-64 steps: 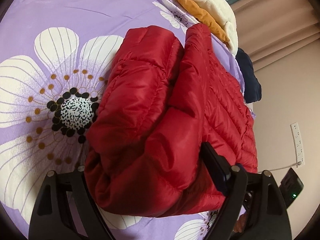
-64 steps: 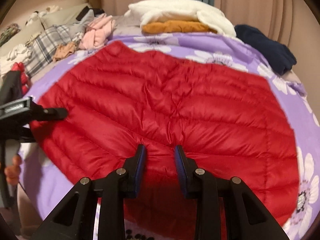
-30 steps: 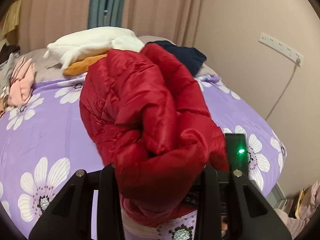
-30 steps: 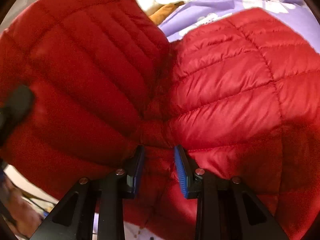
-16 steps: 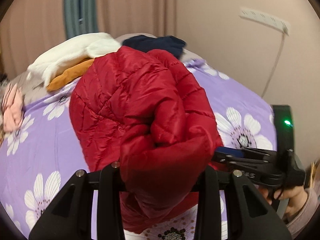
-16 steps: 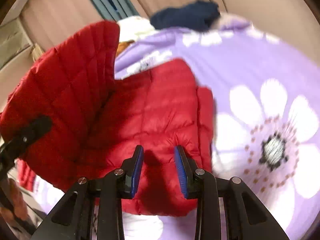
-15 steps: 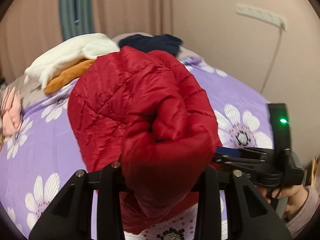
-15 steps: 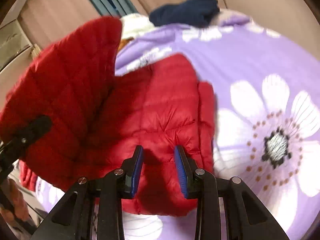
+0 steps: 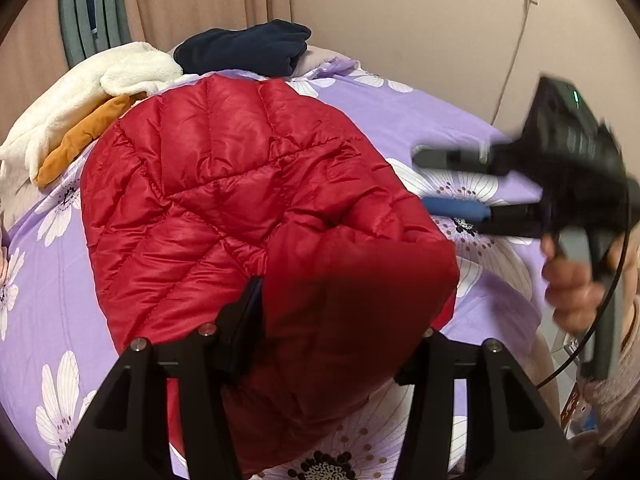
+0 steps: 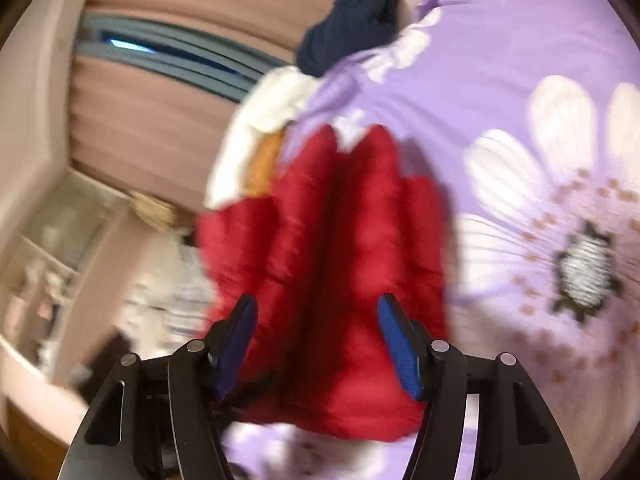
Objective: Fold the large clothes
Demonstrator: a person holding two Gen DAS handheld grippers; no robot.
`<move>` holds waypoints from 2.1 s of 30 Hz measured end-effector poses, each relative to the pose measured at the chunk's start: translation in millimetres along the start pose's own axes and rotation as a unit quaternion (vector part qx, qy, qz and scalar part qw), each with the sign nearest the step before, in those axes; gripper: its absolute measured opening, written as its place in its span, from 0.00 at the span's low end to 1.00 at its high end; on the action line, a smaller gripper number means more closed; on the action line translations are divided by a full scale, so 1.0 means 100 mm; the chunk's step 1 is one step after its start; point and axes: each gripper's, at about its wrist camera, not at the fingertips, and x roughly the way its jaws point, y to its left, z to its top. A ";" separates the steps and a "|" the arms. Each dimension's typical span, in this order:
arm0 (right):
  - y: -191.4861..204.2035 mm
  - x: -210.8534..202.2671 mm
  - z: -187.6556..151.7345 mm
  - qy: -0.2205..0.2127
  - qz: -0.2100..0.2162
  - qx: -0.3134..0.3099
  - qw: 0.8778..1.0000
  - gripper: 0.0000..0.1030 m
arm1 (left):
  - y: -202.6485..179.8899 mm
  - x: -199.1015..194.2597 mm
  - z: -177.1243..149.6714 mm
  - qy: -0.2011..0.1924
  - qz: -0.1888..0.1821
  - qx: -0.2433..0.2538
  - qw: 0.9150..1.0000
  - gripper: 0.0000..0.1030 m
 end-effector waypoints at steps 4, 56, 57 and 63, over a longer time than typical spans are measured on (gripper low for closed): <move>0.33 0.33 0.14 0.032 0.000 -0.039 0.999 0.67 | -0.02 0.01 -0.02 0.001 0.005 0.005 1.000 0.51; 1.07 0.39 -0.42 0.027 -0.162 -0.369 0.915 0.21 | 1.00 0.53 0.78 0.037 -0.032 -0.170 0.984 0.34; 1.02 0.44 -0.49 0.037 -0.179 -0.381 0.907 0.21 | 1.00 0.53 0.78 0.036 -0.032 -0.170 0.984 0.34; 0.54 0.71 -0.64 0.091 -0.231 -0.364 0.898 0.16 | 0.96 0.57 0.76 0.034 -0.036 -0.161 0.986 0.34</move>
